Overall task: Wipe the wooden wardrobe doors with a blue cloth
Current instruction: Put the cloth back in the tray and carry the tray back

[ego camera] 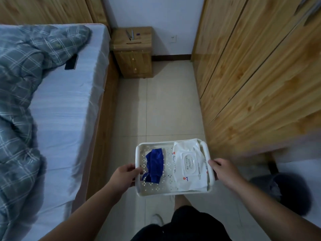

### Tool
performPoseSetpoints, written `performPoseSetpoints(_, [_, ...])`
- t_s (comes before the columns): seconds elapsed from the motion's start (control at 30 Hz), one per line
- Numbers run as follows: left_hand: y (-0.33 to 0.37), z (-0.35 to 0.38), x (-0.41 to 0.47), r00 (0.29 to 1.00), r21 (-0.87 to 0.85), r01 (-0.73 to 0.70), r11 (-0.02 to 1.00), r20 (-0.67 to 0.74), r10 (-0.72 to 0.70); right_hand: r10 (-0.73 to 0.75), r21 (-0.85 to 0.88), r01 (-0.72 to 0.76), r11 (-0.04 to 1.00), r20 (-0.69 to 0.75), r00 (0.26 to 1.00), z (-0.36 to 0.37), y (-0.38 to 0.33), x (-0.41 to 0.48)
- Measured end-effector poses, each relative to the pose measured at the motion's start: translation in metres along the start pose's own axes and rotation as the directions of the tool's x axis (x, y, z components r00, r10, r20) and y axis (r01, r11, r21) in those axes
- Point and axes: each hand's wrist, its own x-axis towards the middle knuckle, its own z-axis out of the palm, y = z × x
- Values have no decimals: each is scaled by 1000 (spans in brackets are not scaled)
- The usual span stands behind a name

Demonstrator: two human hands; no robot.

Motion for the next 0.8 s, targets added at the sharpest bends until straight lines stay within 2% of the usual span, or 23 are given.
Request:
performPoseSetpoints(0.27, [113, 0, 76, 999, -25, -7, 1000, -42, 6, -31, 46, 29, 999, 42, 999, -48, -94, 111])
performPoseSetpoints(0.5, [196, -23, 153, 999, -43, -13, 999, -32, 11, -52, 30, 50, 998, 38, 998, -61, -185, 191])
performPoseSetpoints(0.8, [324, -74, 268, 995, -53, -40, 998, 89, 44, -41, -69, 38, 997, -34, 999, -62, -311, 294])
